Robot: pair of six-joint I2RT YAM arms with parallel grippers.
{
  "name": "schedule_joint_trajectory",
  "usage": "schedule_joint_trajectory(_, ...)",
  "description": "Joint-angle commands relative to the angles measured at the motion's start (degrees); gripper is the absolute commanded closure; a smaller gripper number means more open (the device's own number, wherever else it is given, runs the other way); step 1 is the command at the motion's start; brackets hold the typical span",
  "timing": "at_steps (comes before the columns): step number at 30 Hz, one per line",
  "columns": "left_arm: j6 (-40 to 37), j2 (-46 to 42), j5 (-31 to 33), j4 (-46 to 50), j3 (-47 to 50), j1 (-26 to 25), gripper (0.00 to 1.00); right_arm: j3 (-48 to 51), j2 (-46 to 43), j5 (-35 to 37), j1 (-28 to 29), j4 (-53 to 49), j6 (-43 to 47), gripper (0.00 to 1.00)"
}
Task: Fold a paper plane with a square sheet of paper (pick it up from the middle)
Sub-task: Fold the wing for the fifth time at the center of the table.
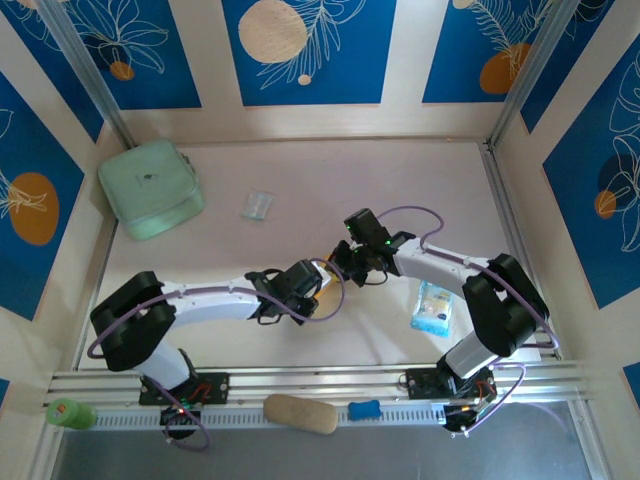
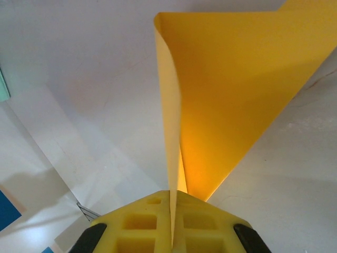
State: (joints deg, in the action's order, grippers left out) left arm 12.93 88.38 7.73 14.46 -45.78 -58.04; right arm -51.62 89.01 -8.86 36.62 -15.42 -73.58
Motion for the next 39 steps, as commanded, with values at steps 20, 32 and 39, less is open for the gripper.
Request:
schedule_joint_trajectory(20, -0.76, -1.72, 0.88, 0.01, -0.14, -0.67, 0.82, 1.29, -0.81, -1.35, -0.18, 0.11, -0.69, 1.0)
schedule_joint_trajectory(32, -0.45, -0.66, 1.77, 0.83, -0.71, -0.67, 0.93, 1.47, -0.86, -1.1, -0.23, 0.13, -0.71, 1.0)
schedule_joint_trajectory(39, 0.33, 0.01, 0.66, 0.98, -0.93, -0.59, 1.0, 0.69, -2.46, 0.72, -0.23, -2.5, 1.85, 0.81)
